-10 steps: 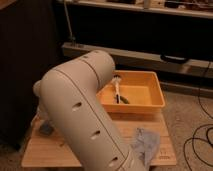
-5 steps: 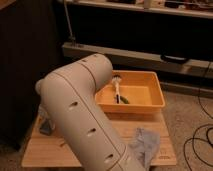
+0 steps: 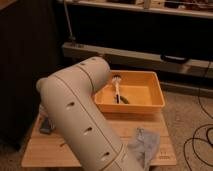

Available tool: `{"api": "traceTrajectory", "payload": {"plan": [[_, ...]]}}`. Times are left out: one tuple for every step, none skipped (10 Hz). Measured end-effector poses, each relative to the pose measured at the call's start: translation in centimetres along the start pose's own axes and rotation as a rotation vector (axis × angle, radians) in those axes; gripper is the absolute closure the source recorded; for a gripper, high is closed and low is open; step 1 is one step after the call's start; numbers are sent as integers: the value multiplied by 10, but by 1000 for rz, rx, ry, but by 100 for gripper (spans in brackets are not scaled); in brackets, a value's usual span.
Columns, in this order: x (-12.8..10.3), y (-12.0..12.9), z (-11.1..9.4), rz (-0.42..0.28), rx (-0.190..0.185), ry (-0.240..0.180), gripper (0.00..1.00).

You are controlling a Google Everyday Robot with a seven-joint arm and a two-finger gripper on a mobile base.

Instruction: Wipe table surface with sponge

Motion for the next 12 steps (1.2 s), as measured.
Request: {"api": "traceTrajectory", "payload": {"plan": [[-1,-1,0,2,0,-1,100],[-1,-1,0,1,1,-1,100],[-2,-2,1,-4,6,-7,100],[-1,-3,0,-4,6,-7,100],[3,-6,0,7,11,-8,100],[10,-16,0,22,18,-5,100],[15,-31,-1,39,22,-3,100],[21,-44,-1,54,24,-2,100],[29,-62,-2,77,28,-7,100],[32,-73,-3,92,32,-12,100],[34,-82,-3,107,35,-16,100],[36,-86,-3,114,39,-16,100]]}}
